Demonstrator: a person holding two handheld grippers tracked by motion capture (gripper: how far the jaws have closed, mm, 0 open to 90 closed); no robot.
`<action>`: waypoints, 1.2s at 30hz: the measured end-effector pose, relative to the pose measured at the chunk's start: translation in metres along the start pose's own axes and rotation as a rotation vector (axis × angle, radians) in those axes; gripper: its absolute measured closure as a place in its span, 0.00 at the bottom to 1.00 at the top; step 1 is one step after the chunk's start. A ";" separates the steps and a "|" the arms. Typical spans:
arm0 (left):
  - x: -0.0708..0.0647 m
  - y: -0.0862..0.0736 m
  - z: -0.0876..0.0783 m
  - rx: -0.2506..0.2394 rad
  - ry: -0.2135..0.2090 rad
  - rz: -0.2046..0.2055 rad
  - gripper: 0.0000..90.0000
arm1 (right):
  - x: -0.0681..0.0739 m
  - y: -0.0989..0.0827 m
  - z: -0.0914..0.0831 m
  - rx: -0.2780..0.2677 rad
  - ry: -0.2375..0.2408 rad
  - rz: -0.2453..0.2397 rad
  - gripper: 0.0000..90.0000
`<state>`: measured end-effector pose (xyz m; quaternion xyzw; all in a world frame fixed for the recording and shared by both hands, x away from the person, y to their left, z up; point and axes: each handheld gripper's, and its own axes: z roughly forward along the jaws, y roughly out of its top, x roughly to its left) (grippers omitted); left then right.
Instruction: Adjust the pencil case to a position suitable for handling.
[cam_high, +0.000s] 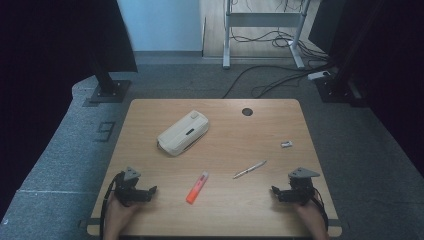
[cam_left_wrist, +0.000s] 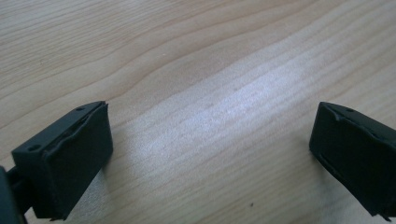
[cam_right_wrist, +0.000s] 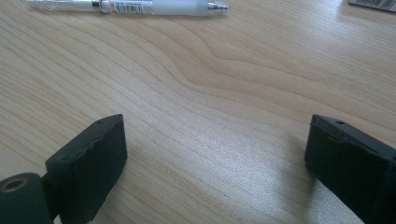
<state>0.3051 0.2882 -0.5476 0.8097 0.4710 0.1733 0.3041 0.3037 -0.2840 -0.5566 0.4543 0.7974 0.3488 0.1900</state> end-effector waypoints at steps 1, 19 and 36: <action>-0.001 0.001 0.000 0.000 -0.004 0.003 0.00 | 0.000 0.000 0.000 0.000 0.001 -0.001 0.06; -0.005 0.002 0.002 -0.001 0.006 -0.006 0.00 | 0.000 0.000 0.000 -0.002 0.007 -0.008 0.07; -0.013 0.019 0.004 0.045 -0.025 0.022 0.06 | 0.001 0.000 -0.001 -0.005 0.013 -0.012 0.09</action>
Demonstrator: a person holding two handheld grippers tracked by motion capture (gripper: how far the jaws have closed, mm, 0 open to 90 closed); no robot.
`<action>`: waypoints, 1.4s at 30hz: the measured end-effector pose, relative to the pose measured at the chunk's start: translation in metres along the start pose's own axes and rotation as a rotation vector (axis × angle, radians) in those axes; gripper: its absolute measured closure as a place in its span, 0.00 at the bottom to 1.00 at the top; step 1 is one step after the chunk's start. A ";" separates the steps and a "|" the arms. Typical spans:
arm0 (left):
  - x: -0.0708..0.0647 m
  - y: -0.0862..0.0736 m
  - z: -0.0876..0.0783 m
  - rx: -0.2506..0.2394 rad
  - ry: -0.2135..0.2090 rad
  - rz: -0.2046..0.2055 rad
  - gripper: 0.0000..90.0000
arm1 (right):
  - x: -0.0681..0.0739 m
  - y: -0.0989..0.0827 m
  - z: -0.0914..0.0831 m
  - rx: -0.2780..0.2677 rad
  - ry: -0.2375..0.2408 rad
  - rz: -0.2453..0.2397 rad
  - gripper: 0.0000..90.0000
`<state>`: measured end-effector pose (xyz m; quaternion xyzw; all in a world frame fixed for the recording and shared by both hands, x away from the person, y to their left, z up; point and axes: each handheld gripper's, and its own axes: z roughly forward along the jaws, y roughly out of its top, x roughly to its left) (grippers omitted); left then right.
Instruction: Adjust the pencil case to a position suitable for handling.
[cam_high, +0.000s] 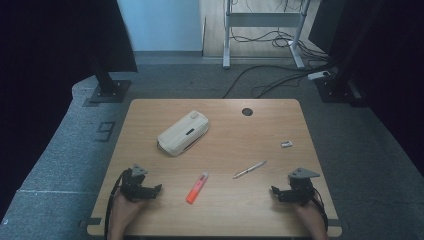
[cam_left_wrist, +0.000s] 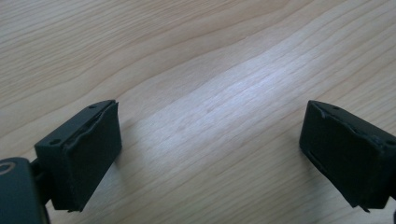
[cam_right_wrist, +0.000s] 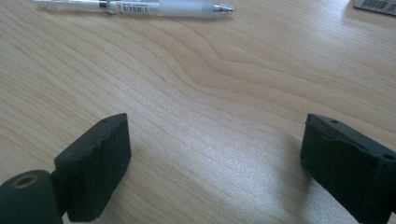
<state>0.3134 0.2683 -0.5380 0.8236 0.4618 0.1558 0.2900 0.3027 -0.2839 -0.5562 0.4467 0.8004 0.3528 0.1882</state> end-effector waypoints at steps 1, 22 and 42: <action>-0.001 0.002 -0.001 -0.006 -0.008 0.005 0.06 | 0.000 0.000 0.000 0.000 0.000 0.000 0.09; -0.002 0.051 -0.008 -0.088 -0.169 0.014 0.01 | 0.000 0.000 0.000 -0.003 -0.001 0.001 0.10; -0.002 0.107 -0.007 -0.149 -0.167 0.063 0.16 | 0.000 0.000 0.000 -0.006 0.000 0.000 0.11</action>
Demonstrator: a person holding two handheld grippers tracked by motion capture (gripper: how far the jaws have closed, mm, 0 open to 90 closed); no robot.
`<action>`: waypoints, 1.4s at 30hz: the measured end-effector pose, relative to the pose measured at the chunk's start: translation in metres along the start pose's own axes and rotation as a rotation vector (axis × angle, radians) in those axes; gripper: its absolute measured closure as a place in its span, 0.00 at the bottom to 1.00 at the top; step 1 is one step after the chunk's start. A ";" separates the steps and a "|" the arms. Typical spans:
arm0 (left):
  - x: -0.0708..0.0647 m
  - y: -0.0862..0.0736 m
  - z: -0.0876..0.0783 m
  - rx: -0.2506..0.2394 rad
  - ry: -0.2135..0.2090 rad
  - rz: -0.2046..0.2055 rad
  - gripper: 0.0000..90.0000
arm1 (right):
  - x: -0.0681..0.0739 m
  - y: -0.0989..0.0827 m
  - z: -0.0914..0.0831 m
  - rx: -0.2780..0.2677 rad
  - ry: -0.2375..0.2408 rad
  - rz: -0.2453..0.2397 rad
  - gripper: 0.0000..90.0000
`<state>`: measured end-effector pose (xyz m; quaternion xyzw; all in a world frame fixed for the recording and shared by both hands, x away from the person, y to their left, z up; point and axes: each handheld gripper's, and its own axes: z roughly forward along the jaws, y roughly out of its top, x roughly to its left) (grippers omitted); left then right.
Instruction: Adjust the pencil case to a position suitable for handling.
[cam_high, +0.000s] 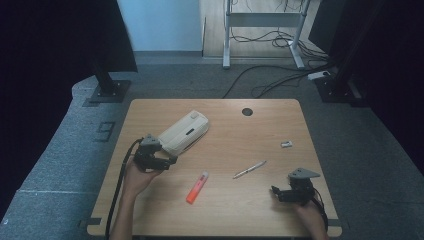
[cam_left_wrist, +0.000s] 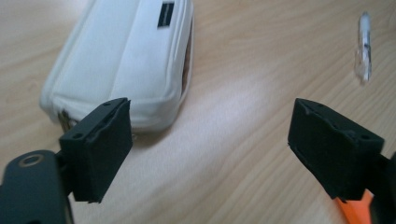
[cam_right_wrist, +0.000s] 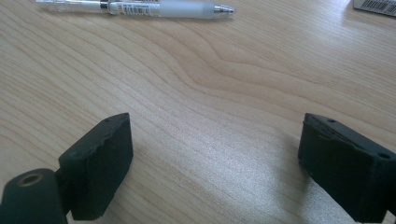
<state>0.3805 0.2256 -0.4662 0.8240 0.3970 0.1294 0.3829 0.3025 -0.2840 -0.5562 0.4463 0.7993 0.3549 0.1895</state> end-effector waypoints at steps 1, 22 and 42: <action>0.000 0.003 0.001 -0.002 0.000 0.003 0.17 | 0.000 0.000 0.000 0.002 0.001 -0.001 0.11; 0.008 0.051 0.029 0.043 0.012 0.034 0.21 | 0.000 0.000 0.000 0.001 0.001 0.000 0.11; 0.028 0.053 0.081 0.112 0.011 0.012 0.37 | 0.000 0.000 0.000 -0.001 0.002 -0.002 0.11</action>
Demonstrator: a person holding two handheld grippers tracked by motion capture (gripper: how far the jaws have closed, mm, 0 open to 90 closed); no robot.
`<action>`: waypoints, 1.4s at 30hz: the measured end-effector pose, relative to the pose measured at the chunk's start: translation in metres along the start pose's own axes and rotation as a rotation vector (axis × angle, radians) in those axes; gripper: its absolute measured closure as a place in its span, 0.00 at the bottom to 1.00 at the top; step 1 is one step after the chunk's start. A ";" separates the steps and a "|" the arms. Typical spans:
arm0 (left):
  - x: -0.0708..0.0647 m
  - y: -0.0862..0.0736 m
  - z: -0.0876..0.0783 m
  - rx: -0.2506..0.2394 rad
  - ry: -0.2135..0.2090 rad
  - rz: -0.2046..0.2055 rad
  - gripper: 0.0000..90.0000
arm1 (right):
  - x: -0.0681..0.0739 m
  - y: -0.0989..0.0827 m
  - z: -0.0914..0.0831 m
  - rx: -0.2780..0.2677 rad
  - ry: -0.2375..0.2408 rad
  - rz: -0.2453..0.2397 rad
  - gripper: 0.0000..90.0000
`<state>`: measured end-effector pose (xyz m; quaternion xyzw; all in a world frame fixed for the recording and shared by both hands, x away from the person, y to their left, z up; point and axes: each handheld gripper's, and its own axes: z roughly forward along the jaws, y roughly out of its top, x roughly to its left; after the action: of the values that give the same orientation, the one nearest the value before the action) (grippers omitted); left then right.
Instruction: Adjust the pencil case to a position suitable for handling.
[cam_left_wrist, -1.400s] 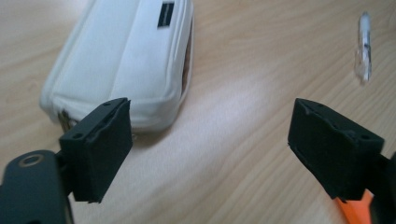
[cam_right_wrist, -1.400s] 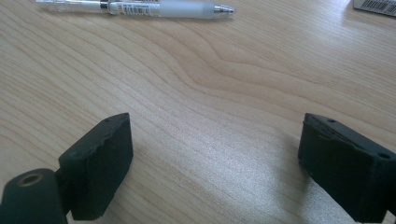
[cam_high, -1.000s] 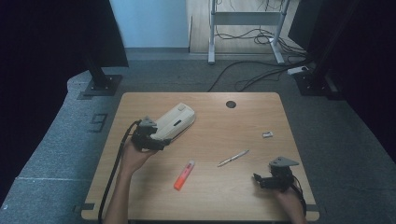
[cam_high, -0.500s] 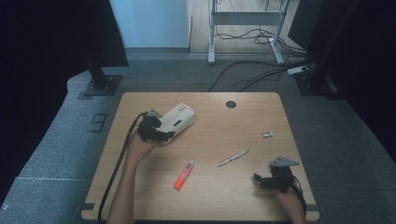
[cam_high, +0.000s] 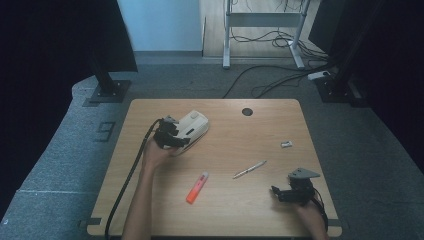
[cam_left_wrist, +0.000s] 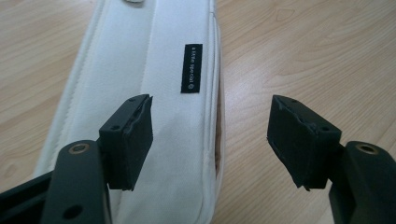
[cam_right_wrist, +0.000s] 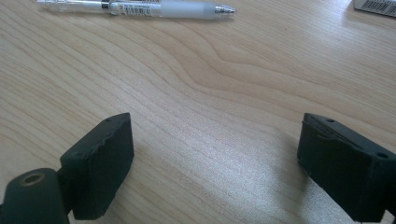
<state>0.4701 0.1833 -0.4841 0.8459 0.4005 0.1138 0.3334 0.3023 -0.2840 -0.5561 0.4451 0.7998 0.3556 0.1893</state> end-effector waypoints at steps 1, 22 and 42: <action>0.000 -0.001 0.003 0.012 0.009 0.008 0.37 | 0.000 0.000 0.000 0.000 0.000 0.000 0.11; 0.002 -0.021 0.017 0.047 0.050 0.011 0.47 | 0.000 0.000 0.000 0.000 0.000 0.000 0.11; -0.011 -0.044 0.002 0.049 0.039 0.008 0.49 | 0.000 0.000 0.000 0.000 0.000 0.000 0.11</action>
<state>0.4376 0.1942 -0.5133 0.8530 0.4061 0.1219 0.3042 0.3023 -0.2839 -0.5562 0.4452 0.7997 0.3556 0.1893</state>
